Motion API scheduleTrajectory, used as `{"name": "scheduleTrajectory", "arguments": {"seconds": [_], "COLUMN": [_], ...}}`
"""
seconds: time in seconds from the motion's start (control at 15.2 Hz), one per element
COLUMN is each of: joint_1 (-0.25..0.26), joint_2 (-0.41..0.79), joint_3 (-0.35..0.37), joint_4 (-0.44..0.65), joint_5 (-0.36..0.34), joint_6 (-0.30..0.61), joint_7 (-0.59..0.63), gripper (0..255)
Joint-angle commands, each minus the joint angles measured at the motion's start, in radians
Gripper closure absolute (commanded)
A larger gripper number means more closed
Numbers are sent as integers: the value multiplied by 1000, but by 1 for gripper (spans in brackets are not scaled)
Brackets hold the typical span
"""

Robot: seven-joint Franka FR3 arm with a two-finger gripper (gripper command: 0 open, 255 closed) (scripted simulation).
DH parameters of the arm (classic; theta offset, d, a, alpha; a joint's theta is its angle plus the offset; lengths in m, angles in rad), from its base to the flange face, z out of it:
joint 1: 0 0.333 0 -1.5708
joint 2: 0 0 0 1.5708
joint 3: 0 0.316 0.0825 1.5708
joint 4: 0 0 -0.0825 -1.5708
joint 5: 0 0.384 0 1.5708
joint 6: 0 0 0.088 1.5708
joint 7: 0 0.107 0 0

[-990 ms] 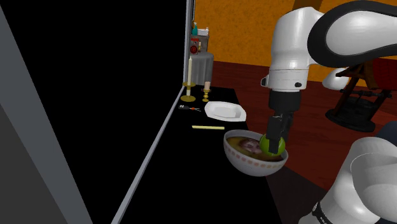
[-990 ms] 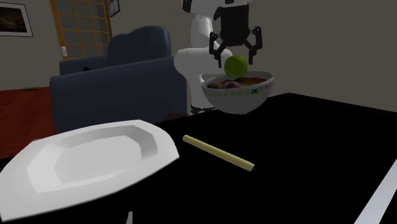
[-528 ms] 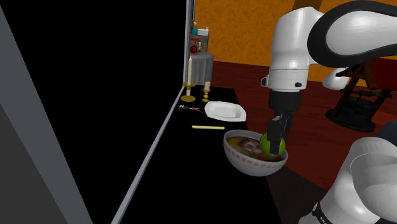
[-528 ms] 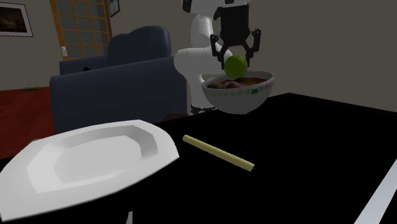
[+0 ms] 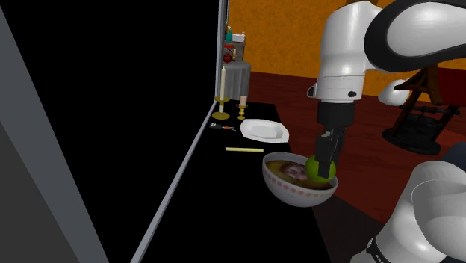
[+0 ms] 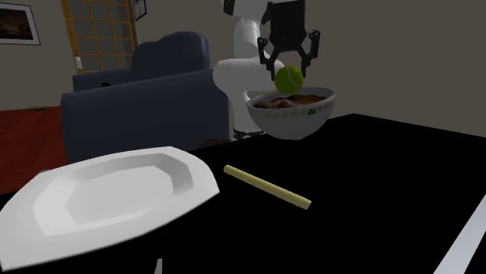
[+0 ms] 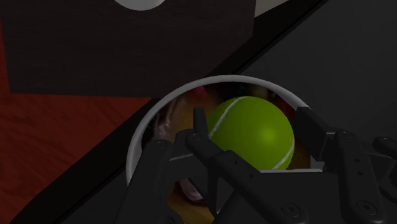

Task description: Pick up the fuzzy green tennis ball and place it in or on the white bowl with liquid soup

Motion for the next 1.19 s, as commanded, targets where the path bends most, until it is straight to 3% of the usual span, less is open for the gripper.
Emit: {"name": "scheduleTrajectory", "arguments": {"seconds": [0.0,0.92,1.12], "joint_1": [-1,-3,-12], "joint_2": [2,40,166], "joint_3": [-3,-22,-19], "joint_4": [27,232,320], "joint_5": [-2,-16,-24], "joint_6": [-24,-189,-153], "joint_7": [4,31,26], "gripper": [255,255,255]}}
